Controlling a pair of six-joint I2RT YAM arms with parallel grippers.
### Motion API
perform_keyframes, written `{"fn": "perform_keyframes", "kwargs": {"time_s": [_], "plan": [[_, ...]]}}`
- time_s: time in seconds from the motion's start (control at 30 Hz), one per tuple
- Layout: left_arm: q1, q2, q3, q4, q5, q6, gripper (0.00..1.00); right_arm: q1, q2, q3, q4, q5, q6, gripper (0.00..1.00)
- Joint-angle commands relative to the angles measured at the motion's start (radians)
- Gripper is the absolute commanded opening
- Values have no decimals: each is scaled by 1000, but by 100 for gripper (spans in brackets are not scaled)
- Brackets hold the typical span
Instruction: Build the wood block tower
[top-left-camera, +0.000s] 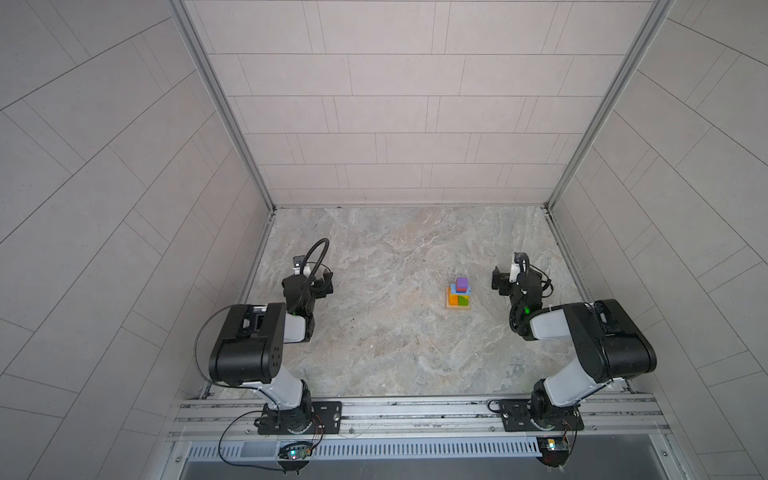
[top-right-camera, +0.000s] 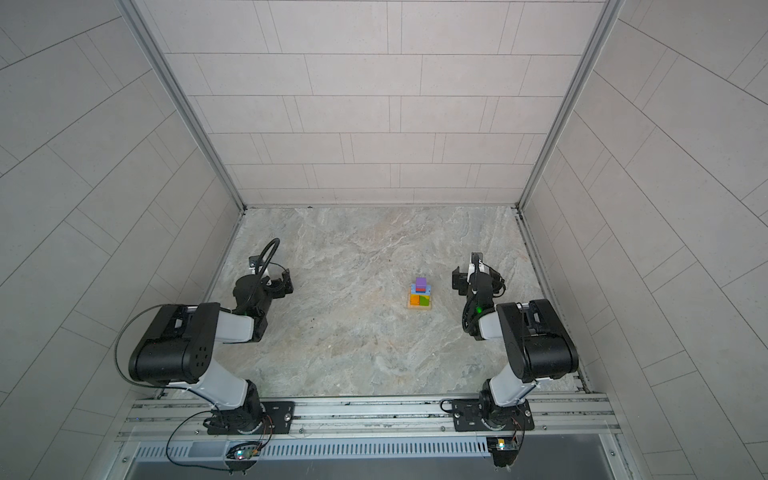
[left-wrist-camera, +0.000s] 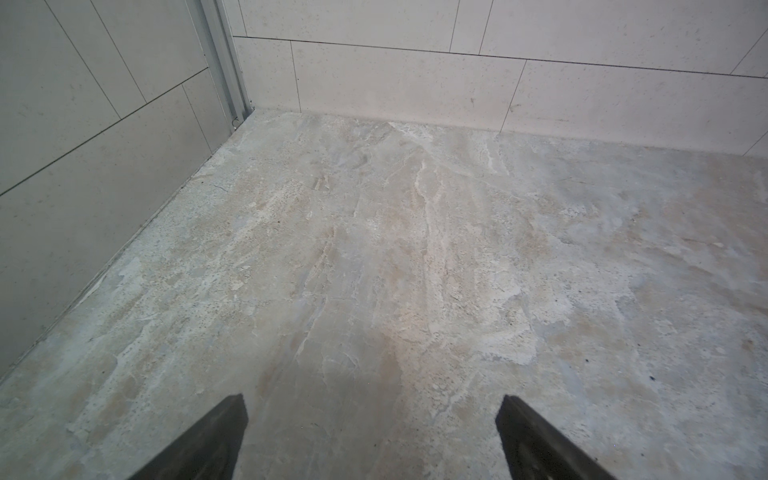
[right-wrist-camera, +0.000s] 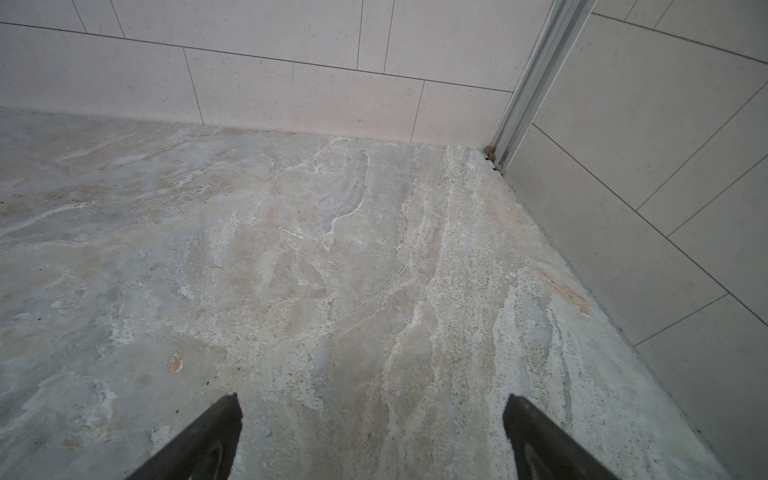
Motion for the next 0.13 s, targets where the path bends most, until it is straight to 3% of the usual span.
{"fn": "perform_keyframes", "kwargs": {"time_s": [0.0, 0.1], "plan": [[-5, -12, 15, 7, -2, 4, 100, 5, -2, 4, -11, 9, -19, 100], [-5, -13, 15, 6, -3, 4, 100, 5, -5, 1, -9, 10, -19, 99]]}}
